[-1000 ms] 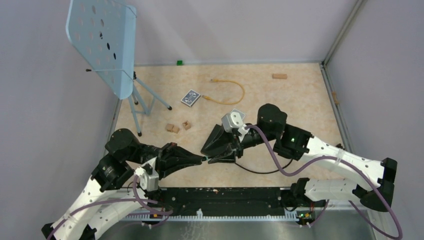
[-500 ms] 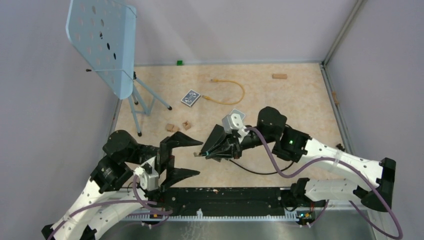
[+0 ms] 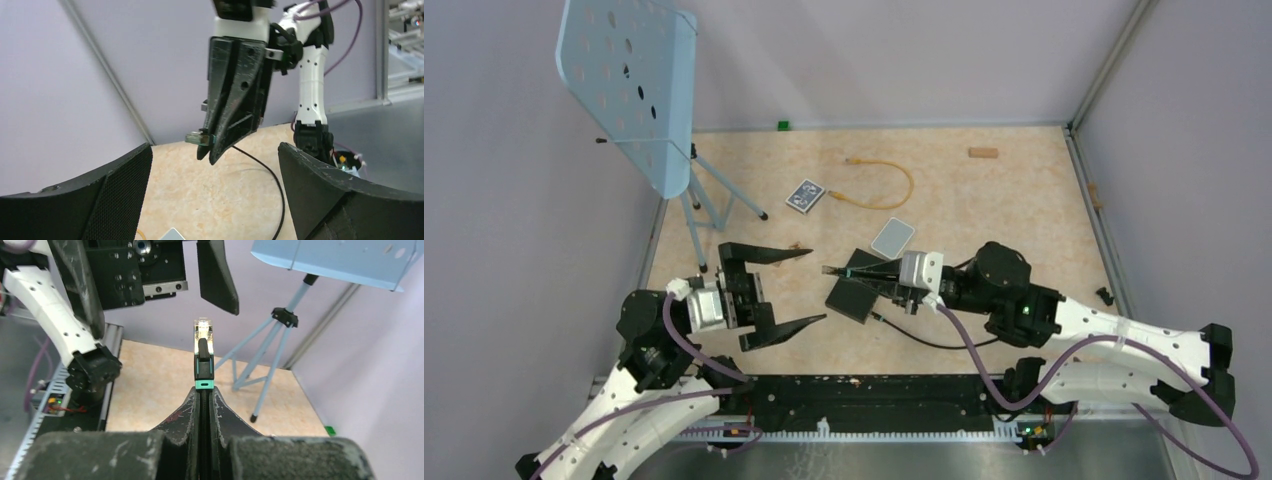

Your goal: Insert the plug into the switch port

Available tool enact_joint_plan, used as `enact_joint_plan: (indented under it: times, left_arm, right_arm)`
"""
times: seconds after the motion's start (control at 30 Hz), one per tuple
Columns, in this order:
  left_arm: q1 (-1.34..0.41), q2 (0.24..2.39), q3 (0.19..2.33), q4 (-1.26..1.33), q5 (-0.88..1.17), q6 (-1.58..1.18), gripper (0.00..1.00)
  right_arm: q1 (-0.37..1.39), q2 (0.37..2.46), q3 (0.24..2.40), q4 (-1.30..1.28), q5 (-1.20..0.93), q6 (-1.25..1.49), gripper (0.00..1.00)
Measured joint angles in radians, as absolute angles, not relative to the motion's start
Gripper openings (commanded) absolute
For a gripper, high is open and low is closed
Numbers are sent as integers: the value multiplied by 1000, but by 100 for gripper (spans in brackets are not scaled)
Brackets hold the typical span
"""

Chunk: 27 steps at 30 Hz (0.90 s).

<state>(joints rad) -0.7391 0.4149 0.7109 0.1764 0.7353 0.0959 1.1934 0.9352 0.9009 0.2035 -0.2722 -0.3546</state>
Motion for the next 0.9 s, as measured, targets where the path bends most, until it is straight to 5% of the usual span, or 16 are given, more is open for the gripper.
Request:
enact_joint_plan:
  times: [0.33, 0.9]
  left_arm:
    - [-739, 445, 742, 157, 633, -25, 97]
    - [-739, 542, 771, 118, 736, 8, 21]
  right_arm:
    - [1250, 939, 889, 245, -151, -451, 0]
    - [1269, 972, 890, 217, -159, -479, 0]
